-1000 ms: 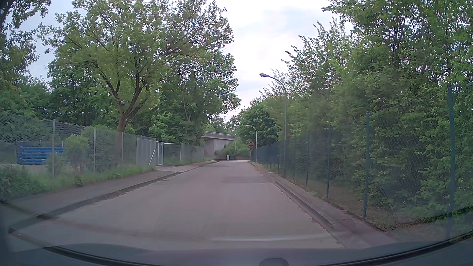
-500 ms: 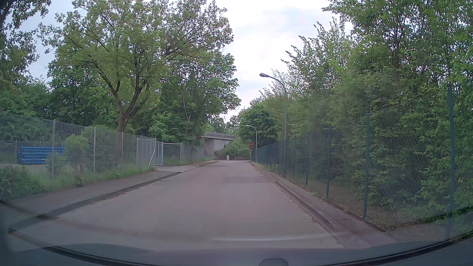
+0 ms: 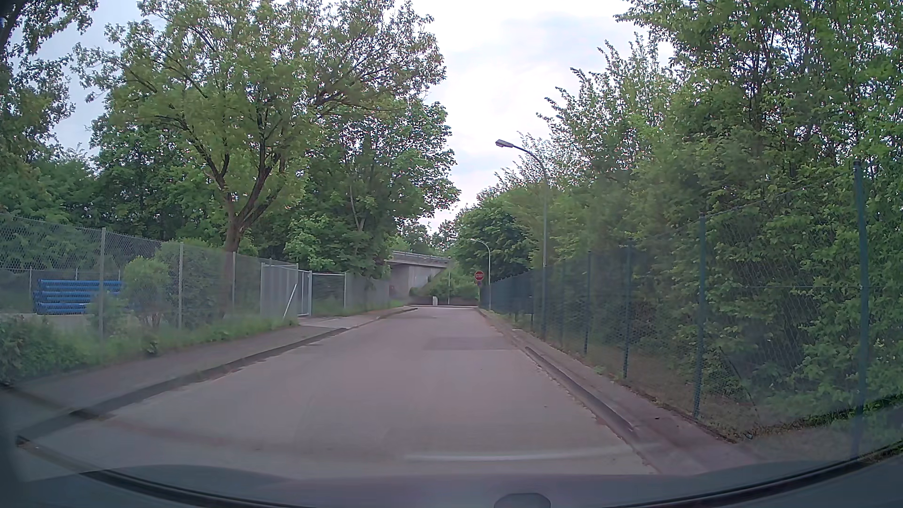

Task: Follow the waypoints while adhering to traffic rules and regulations

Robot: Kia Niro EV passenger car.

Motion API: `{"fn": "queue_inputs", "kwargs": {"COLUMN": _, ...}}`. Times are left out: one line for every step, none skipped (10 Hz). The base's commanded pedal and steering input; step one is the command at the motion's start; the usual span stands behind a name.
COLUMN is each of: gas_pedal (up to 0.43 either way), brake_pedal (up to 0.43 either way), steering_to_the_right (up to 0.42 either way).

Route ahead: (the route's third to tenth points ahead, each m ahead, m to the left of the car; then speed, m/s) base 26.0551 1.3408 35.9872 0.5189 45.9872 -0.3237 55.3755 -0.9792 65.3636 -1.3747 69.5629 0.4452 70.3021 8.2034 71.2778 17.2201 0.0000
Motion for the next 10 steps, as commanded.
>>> {"fn": "queue_inputs", "kwargs": {"gas_pedal": 0.0, "brake_pedal": 0.396, "steering_to_the_right": -0.051}}
{"fn": "queue_inputs", "kwargs": {"gas_pedal": 0.0, "brake_pedal": 0.39, "steering_to_the_right": -0.051}}
{"fn": "queue_inputs", "kwargs": {"gas_pedal": 0.0, "brake_pedal": 0.39, "steering_to_the_right": -0.051}}
{"fn": "queue_inputs", "kwargs": {"gas_pedal": 0.0, "brake_pedal": 0.384, "steering_to_the_right": -0.05}}
{"fn": "queue_inputs", "kwargs": {"gas_pedal": 0.0, "brake_pedal": 0.384, "steering_to_the_right": -0.05}}
{"fn": "queue_inputs", "kwargs": {"gas_pedal": 0.0, "brake_pedal": 0.378, "steering_to_the_right": -0.051}}
{"fn": "queue_inputs", "kwargs": {"gas_pedal": 0.0, "brake_pedal": 0.378, "steering_to_the_right": -0.052}}
{"fn": "queue_inputs", "kwargs": {"gas_pedal": 0.0, "brake_pedal": 0.378, "steering_to_the_right": -0.052}}
{"fn": "queue_inputs", "kwargs": {"gas_pedal": 0.0, "brake_pedal": 0.378, "steering_to_the_right": -0.058}}
{"fn": "queue_inputs", "kwargs": {"gas_pedal": 0.0, "brake_pedal": 0.378, "steering_to_the_right": -0.061}}
